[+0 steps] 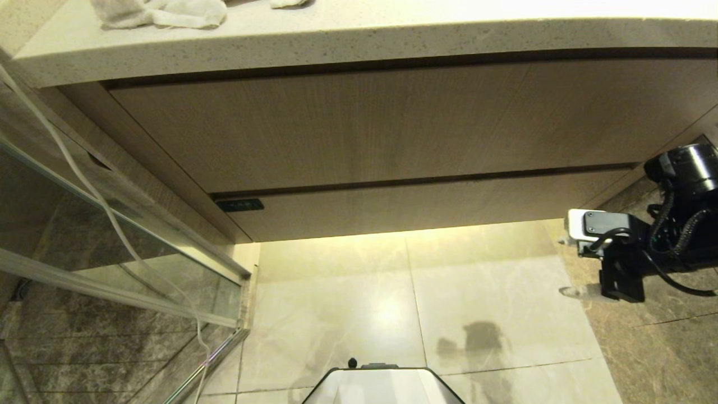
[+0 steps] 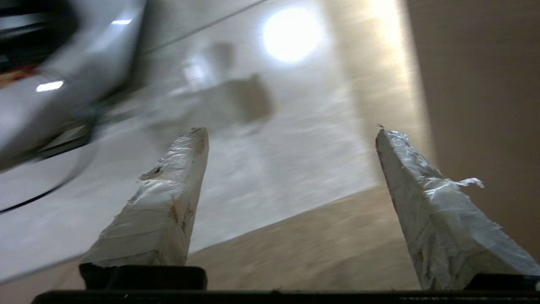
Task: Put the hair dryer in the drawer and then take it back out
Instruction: Pull open the drawer
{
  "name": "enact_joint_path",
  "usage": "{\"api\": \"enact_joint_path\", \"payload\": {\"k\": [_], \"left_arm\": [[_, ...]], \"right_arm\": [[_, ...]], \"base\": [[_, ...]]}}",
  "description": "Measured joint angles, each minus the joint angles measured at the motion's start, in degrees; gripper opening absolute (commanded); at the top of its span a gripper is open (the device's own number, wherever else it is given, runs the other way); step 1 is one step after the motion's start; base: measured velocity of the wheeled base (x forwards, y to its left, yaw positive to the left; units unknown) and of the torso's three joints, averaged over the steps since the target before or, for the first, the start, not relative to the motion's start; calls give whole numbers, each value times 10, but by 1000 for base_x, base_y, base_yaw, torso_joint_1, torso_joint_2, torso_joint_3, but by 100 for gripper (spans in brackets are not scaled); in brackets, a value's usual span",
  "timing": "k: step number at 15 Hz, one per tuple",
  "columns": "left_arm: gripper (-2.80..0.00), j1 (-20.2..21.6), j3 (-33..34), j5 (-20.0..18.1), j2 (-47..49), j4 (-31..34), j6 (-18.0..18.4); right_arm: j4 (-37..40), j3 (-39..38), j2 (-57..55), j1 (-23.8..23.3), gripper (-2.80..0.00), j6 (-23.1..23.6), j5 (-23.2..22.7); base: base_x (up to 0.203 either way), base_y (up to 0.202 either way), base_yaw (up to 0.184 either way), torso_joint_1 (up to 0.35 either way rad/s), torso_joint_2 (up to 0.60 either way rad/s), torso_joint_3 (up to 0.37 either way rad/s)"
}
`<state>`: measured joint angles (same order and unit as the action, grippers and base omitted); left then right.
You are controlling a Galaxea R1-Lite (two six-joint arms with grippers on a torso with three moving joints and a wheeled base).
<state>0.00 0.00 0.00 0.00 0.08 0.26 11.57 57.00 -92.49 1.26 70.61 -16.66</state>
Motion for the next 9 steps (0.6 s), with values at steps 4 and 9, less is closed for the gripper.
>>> {"api": "enact_joint_path", "payload": {"k": [4, 9], "left_arm": [[-280, 0, 0, 0, 0, 0, 0], [-280, 0, 0, 0, 0, 0, 0]], "right_arm": [[-291, -60, -69, 5, 0, -16, 22], [-528, -78, -121, 13, 0, -87, -13]], "base": [[0, 0, 0, 0, 0, 0], [0, 0, 0, 0, 0, 0]]}}
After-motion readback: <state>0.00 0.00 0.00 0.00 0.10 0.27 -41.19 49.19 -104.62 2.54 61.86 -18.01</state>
